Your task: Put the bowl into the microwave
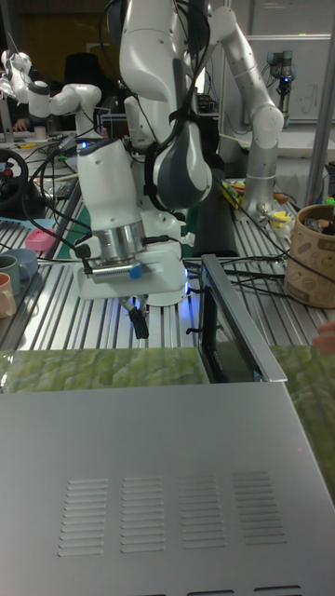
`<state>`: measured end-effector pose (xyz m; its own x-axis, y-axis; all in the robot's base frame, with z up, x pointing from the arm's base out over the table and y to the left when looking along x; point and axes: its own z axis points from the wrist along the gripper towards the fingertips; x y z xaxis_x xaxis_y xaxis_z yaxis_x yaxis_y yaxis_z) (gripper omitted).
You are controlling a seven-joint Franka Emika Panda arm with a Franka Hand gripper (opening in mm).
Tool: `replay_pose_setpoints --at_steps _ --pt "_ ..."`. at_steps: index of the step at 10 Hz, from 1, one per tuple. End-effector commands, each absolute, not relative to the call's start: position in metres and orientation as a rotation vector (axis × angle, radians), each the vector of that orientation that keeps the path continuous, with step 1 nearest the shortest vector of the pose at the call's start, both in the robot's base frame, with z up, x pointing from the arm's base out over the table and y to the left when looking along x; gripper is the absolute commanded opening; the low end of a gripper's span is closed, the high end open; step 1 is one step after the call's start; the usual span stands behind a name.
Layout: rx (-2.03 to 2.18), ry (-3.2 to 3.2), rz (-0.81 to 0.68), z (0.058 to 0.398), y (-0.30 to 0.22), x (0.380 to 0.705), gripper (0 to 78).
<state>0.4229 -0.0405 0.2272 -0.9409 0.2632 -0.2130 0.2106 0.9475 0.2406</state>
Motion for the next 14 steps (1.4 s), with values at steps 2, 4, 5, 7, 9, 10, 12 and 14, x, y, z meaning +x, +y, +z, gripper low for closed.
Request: replay_pose_setpoints --at_steps 2,4,5,7,9,10,12,14 --pt "1.136 2.729 0.309 0.13 -0.081 0.515 1.1" --pt "1.177 2.714 0.311 0.128 -0.078 0.517 1.1" --pt "1.221 2.704 0.325 0.127 -0.077 0.518 1.1" --pt "1.178 2.708 0.267 0.123 -0.074 0.524 1.1" --pt "1.085 2.728 0.13 0.122 -0.072 0.527 1.1" --pt "0.951 2.798 0.065 0.125 -0.071 0.531 1.1" --pt "0.859 2.829 0.069 0.129 -0.072 0.535 1.1" --pt "0.802 2.835 0.178 0.132 -0.069 0.536 1.1"
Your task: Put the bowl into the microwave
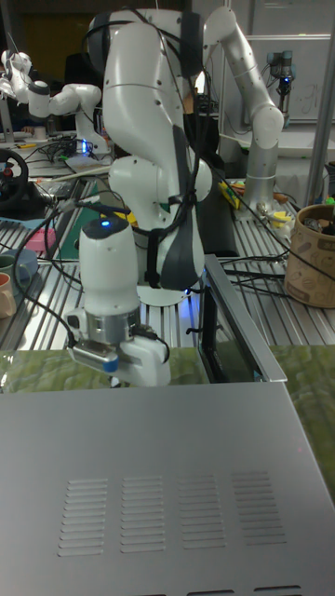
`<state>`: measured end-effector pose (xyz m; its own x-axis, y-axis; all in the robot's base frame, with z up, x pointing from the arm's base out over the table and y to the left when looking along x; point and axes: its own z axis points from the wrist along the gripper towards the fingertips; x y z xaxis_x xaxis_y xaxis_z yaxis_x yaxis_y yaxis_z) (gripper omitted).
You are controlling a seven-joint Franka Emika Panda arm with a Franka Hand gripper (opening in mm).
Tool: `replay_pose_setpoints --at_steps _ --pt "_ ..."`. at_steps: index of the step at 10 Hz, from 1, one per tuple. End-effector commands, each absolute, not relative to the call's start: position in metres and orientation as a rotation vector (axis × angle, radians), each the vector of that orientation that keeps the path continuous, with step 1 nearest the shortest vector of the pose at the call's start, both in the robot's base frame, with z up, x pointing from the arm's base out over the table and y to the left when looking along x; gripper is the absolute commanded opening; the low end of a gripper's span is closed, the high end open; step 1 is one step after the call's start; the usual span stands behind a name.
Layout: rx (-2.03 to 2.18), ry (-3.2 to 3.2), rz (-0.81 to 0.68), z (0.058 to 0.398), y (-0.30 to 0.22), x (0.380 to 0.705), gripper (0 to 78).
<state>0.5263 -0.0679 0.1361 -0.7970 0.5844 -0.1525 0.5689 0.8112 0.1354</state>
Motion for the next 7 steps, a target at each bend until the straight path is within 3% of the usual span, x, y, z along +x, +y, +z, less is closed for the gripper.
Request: replay_pose_setpoints --at_steps 1,7 --pt "0.821 2.827 0.214 0.1334 -0.0668 0.5349 1.1" --pt "0.941 2.76 0.302 0.1366 -0.0583 0.5327 1.1"
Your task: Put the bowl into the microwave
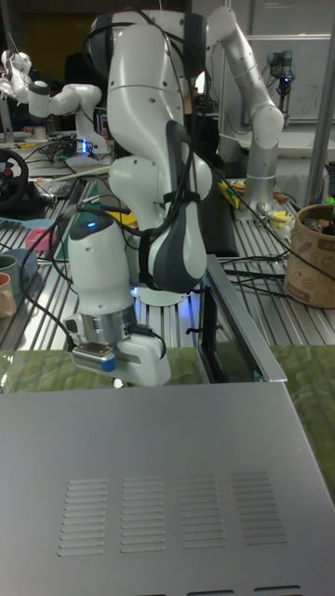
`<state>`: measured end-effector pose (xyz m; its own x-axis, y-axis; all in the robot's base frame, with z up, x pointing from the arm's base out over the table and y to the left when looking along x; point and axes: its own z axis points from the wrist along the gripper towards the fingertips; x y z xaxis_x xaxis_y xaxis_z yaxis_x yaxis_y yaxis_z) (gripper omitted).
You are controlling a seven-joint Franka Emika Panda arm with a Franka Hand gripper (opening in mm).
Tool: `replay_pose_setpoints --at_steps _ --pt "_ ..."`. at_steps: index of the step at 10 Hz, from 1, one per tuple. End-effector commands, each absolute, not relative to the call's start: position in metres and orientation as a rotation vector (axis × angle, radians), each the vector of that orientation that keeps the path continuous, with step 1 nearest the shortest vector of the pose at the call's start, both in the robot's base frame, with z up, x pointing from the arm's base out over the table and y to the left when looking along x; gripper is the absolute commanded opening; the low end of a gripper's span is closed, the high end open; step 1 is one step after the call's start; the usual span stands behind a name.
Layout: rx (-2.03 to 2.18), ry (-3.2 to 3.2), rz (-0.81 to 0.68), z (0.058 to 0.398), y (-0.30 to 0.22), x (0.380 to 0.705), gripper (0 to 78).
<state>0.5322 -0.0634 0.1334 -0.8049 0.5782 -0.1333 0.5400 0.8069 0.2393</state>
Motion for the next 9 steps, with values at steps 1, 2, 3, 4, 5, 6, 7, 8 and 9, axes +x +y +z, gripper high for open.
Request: replay_pose_setpoints --at_steps 1,2,3,4,5,6,7,8,9 --pt "0.961 2.748 0.313 0.138 -0.058 0.534 1.1" --pt "0.963 2.742 0.315 0.139 -0.058 0.535 1.1" --pt "0.963 2.739 0.322 0.141 -0.058 0.537 1.1" --pt "0.969 2.731 0.335 0.145 -0.057 0.541 1.1" --pt "0.966 2.726 0.336 0.15 -0.055 0.543 1.1" --pt "0.96 2.722 0.338 0.155 -0.052 0.545 1.1" --pt "0.962 2.715 0.346 0.16 -0.048 0.544 1.1" --pt "0.964 2.71 0.359 0.163 -0.043 0.542 1.1" --pt "0.968 2.706 0.376 0.161 -0.041 0.543 1.1"
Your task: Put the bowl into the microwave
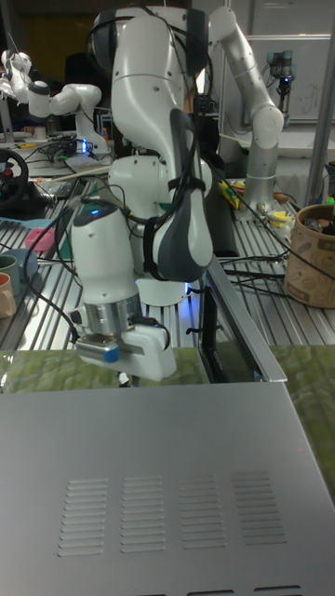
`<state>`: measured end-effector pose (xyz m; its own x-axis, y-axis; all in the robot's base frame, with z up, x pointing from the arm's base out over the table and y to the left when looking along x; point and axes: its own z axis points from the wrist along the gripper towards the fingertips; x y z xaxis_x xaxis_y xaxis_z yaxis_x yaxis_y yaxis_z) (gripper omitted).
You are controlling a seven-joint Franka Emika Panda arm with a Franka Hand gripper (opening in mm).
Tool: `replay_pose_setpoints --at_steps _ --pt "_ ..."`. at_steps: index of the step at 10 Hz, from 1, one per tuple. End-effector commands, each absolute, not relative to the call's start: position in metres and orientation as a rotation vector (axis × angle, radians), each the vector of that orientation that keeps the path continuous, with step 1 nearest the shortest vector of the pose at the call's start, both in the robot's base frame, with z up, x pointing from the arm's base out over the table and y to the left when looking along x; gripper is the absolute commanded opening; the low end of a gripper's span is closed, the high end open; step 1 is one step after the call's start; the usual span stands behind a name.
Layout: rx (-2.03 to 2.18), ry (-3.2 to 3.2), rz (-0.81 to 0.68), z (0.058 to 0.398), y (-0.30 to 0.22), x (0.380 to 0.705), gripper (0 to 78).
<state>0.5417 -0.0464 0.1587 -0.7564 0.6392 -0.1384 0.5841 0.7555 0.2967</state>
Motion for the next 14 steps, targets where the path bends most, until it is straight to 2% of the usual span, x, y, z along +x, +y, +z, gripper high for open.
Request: replay_pose_setpoints --at_steps 1,14 --pt "0.975 2.701 0.376 0.157 -0.039 0.545 1.1" --pt "0.927 2.661 0.407 0.171 -0.045 0.577 1.1"
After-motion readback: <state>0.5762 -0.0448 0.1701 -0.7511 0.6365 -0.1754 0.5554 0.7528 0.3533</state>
